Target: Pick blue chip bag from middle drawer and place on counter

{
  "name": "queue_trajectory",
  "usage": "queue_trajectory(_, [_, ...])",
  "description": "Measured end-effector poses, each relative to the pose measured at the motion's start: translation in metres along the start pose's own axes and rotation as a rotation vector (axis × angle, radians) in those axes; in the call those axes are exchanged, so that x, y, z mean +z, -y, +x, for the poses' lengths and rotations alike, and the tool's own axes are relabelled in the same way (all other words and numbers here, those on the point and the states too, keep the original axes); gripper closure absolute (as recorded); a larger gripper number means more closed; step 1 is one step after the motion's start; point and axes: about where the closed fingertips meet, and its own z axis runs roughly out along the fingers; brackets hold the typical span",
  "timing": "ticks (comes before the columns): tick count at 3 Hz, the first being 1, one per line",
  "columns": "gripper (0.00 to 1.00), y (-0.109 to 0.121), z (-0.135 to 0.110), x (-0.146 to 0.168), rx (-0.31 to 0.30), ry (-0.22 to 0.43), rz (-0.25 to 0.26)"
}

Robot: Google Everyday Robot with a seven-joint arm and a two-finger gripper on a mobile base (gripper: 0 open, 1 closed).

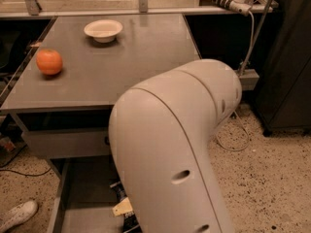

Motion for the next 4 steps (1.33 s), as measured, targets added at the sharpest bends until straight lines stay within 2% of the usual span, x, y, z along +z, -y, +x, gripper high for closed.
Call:
queue_trajectory(2, [0.00,-0.011,0.029,0.040,0.054,-0.053,-0.039])
queue_trajectory(3, [0.19,-0.010,0.031,0.040,0.054,-0.057,-0.039])
queue_trajectory(4, [0.42,-0.010,0.031,0.040,0.054,-0.057,-0.039])
